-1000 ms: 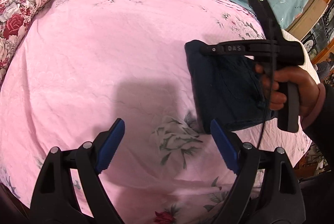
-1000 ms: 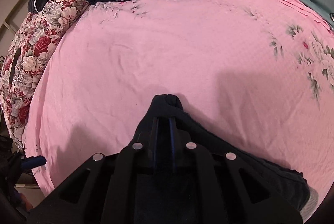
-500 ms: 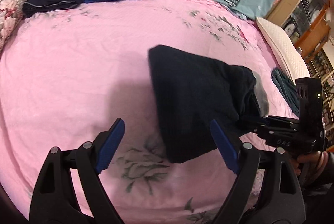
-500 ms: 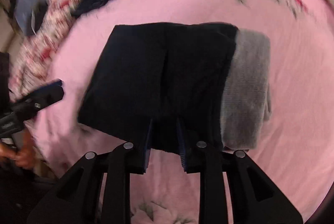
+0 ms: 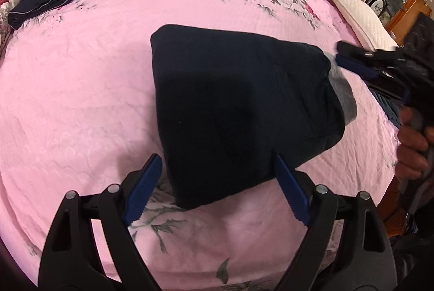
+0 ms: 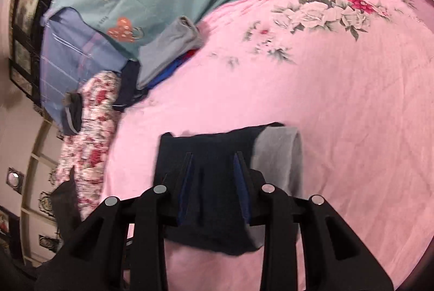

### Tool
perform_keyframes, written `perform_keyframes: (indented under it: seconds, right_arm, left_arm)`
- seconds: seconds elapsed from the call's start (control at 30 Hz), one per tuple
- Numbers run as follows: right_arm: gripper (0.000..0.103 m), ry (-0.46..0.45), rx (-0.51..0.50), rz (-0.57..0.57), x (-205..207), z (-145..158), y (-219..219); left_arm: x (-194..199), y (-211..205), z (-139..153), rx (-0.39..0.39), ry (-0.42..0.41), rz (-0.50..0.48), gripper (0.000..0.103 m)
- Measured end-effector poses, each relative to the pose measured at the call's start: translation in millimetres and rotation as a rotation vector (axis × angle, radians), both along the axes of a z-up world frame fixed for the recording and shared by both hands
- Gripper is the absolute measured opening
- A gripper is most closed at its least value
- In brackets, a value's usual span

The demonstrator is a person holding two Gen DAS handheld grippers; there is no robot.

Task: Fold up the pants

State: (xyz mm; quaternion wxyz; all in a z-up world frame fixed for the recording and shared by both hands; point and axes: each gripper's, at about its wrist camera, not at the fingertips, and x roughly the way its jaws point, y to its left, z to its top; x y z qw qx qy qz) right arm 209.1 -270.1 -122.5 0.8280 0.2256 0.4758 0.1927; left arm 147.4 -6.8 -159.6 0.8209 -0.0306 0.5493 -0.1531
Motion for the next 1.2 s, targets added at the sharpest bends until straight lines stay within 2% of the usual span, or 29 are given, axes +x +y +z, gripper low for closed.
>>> perform_keyframes:
  seconds: [0.07,0.13,0.27,0.33,0.4,0.5,0.57,0.6,0.63,0.67,0.7,0.87,1.07,1.1,1.13,1.2]
  right_arm:
    - [0.033,0.077,-0.109,-0.025,13,-25,-8]
    - [0.033,0.081,-0.105,-0.031,15,-39,-13]
    - [0.038,0.058,-0.122,-0.019,4,-13,-11]
    - [0.039,-0.006,-0.099,0.027,-13,8,-8]
    - [0.039,-0.034,-0.080,0.086,-26,18,-4]
    - [0.039,-0.030,-0.112,0.195,-46,16,12]
    - [0.041,0.010,-0.192,0.230,-51,-2,19]
    - [0.041,0.058,-0.248,0.217,-51,-18,19]
    - [0.041,0.084,-0.241,0.204,-51,-29,14]
    - [0.041,0.084,-0.186,0.184,-54,-34,7]
    - [0.041,0.083,-0.148,0.170,-55,-36,1]
    - [0.041,0.075,-0.157,0.189,-57,-36,0]
    - [0.041,0.096,-0.085,0.169,-59,-41,-9]
    - [0.044,0.111,-0.097,0.169,-60,-42,-10]
    - [0.042,0.162,-0.178,0.149,-59,-47,-10]
    - [0.045,0.160,-0.223,0.092,-65,-40,-17]
  left_arm:
    - [0,-1,-3,0.005,0.015,0.001,0.086]
    - [0,-3,-6,0.022,0.027,0.008,0.086]
    - [-2,-2,-2,0.045,0.016,0.026,0.086]
    - [-3,-1,-1,0.051,0.014,0.032,0.086]
    - [-4,-1,0,0.058,0.010,0.035,0.086]
    - [-4,-2,-1,0.063,0.014,0.037,0.086]
    - [-4,-2,-2,0.063,0.018,0.041,0.086]
    - [-5,-2,-2,0.059,0.022,0.042,0.086]
    - [-5,-3,-3,0.057,0.027,0.041,0.087]
    - [-5,-3,-4,0.064,0.032,0.040,0.087]
    - [-6,-4,-4,0.064,0.035,0.039,0.087]
    - [-8,-2,-8,0.063,0.055,0.037,0.087]
    - [-16,0,-15,0.099,0.080,0.051,0.087]
    - [-18,2,-12,0.106,0.068,0.059,0.087]
    - [-19,5,-8,0.109,0.051,0.065,0.087]
    - [-22,10,4,0.111,0.006,0.076,0.087]
